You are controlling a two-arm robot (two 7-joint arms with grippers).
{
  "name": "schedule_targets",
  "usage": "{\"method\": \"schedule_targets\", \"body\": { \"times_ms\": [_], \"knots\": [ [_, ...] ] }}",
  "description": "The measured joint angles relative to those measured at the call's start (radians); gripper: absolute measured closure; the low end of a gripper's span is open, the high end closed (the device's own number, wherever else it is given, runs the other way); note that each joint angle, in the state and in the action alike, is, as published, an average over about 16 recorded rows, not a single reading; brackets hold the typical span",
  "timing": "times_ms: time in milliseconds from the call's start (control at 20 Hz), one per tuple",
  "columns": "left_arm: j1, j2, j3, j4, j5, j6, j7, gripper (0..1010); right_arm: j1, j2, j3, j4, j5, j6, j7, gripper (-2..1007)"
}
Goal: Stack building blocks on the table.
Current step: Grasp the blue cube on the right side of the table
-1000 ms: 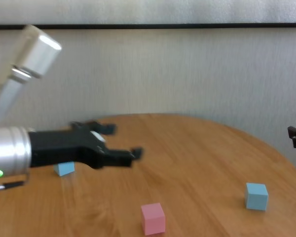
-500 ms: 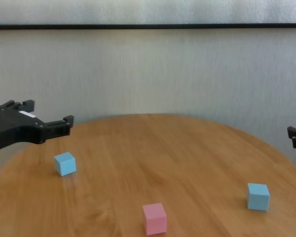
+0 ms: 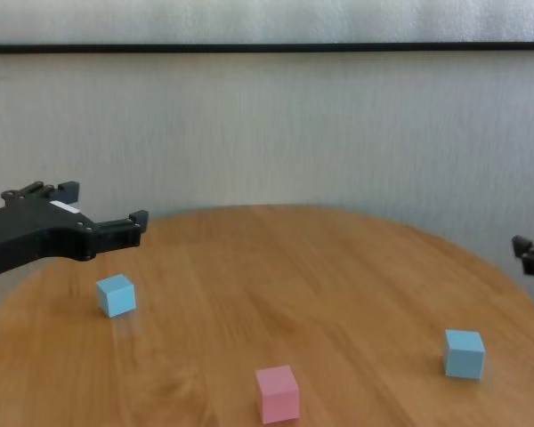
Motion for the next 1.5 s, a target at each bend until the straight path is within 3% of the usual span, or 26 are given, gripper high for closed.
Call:
{"method": "schedule_targets", "body": {
  "times_ms": [200,450,650,800,1050,1500],
  "knots": [
    [-0.005,0.001,0.005,0.003,-0.002,0.001,-0.007,10,0.000,0.004,0.008,-0.033,0.040,0.108,0.039,0],
    [-0.008,0.002,0.009,0.006,-0.004,0.002,-0.011,10,-0.001,0.002,0.024,-0.088,0.102,0.289,0.082,0],
    [-0.010,0.003,0.011,0.007,-0.005,0.002,-0.014,10,-0.002,-0.011,0.038,-0.129,0.145,0.423,0.092,0],
    [-0.011,0.003,0.012,0.008,-0.005,0.003,-0.015,10,-0.001,-0.027,0.047,-0.151,0.166,0.503,0.089,0],
    [-0.012,0.003,0.013,0.008,-0.005,0.003,-0.017,10,0.004,-0.061,0.051,-0.167,0.175,0.593,0.069,0],
    [-0.013,0.004,0.014,0.009,-0.006,0.004,-0.018,10,0.026,-0.132,0.040,-0.143,0.155,0.686,0.030,0]
  ]
}}
